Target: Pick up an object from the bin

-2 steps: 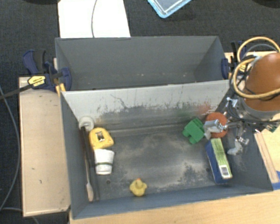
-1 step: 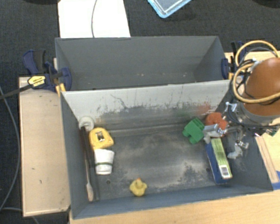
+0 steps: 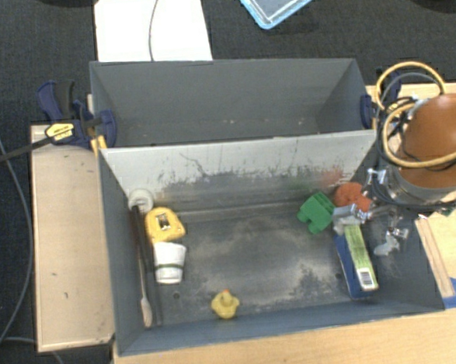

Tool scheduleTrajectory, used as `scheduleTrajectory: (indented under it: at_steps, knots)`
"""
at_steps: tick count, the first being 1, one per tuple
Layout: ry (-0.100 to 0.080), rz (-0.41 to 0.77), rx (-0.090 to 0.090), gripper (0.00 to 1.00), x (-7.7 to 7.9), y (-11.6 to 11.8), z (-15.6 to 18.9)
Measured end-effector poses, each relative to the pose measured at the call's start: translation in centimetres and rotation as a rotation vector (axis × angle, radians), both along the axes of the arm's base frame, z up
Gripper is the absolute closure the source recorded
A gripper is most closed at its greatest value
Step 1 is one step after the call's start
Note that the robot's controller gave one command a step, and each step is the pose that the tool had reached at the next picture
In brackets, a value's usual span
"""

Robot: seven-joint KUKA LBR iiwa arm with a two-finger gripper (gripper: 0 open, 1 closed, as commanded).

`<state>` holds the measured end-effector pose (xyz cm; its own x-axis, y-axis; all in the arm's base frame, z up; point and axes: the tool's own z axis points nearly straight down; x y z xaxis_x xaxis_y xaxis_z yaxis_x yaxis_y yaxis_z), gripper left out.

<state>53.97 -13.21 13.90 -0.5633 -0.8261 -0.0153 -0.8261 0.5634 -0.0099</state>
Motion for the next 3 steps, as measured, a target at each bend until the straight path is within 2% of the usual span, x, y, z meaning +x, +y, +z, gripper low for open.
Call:
scheduleTrajectory:
  at_steps: [1,2,3]
  knots:
    - [0.001,0.179,-0.001,0.00,-1.4,-1.0,-0.9]
    - [-0.005,0.387,-0.006,0.00,-1.2,-0.3,-0.9]
    - [-0.001,0.443,-0.004,0.00,-3.8,0.3,-2.8]
